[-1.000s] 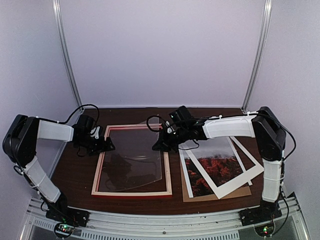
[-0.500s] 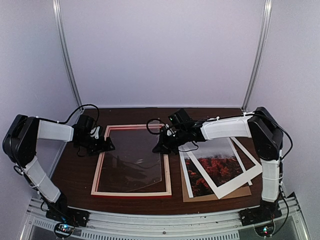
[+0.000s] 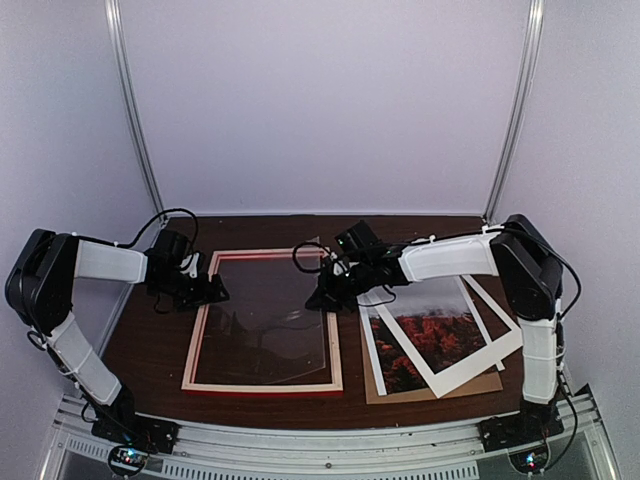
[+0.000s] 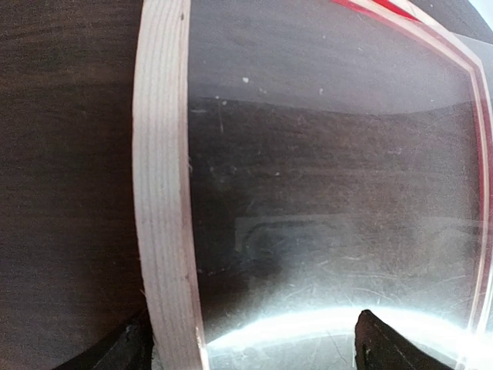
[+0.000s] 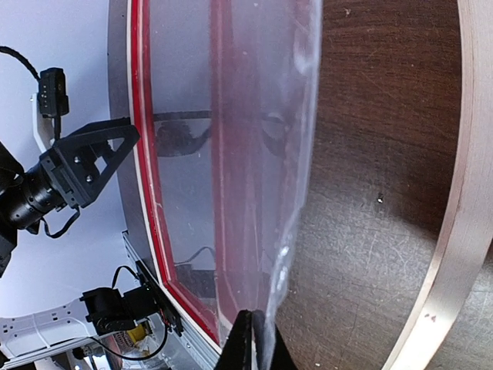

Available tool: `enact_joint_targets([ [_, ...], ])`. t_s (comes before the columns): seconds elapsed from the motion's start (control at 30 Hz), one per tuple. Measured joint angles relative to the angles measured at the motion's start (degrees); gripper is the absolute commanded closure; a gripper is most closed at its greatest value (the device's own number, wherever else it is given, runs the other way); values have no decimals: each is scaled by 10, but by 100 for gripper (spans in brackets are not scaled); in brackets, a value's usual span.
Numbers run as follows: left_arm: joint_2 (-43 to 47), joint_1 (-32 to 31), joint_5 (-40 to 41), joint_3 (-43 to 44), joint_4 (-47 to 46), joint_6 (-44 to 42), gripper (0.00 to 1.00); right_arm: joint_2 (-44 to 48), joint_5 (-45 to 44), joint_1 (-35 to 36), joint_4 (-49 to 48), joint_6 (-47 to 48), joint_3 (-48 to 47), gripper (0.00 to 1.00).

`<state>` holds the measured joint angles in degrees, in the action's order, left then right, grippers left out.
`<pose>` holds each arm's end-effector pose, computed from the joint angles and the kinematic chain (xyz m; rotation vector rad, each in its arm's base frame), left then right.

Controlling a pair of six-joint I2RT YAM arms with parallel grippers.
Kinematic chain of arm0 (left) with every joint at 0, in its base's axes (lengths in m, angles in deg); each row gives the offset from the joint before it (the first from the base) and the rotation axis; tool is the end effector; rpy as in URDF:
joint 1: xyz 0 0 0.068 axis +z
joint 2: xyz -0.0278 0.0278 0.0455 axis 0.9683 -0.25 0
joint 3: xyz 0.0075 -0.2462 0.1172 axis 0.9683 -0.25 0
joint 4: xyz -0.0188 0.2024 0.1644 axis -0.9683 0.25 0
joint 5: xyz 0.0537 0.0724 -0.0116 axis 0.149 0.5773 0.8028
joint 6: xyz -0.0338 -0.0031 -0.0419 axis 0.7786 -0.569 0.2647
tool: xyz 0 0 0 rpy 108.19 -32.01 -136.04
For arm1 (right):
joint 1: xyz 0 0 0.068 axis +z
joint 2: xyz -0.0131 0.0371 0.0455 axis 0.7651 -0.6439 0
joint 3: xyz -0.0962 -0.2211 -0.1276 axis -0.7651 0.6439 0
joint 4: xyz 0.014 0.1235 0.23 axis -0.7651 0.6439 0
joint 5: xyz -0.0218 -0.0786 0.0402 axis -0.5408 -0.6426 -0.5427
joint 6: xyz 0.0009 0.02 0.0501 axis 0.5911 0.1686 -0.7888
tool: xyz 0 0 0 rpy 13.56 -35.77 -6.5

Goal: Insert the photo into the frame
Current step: Place the glass panel at the frame body.

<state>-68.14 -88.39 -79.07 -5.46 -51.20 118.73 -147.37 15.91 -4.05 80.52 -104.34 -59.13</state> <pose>0.2984 -0.0779 0.1467 -0.2759 2.6554 -0.6018 0.2986 0.3378 0.1753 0.0623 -2.7807 -1.4320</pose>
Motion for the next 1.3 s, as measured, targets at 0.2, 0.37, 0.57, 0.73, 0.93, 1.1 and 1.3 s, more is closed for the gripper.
enact_joint_targets([
  [0.2, 0, 0, 0, 0, 1, 0, 10, -16, -2, 0, 6, 12, 0, 84],
  [0.37, 2, 0, 0, 0, 5, 0, 9, -28, -5, 1, 14, 22, 0, 78],
  [0.57, 21, -2, 14, 0, 30, 0, 6, -31, -13, 5, 24, 31, -1, 71],
  [0.73, 74, -3, 52, 0, 58, 0, 6, -32, -18, 7, 34, 42, -6, 66],
  [0.93, 134, -5, 64, 0, 64, 1, 6, -33, -26, 8, 43, 46, -9, 63],
  [1.1, 142, -31, 48, 0, 63, 12, 6, -36, -31, 8, 50, 51, -9, 61],
  [1.3, 120, -102, 25, 0, 33, 46, 7, -36, -38, 8, 55, 56, -9, 60],
])
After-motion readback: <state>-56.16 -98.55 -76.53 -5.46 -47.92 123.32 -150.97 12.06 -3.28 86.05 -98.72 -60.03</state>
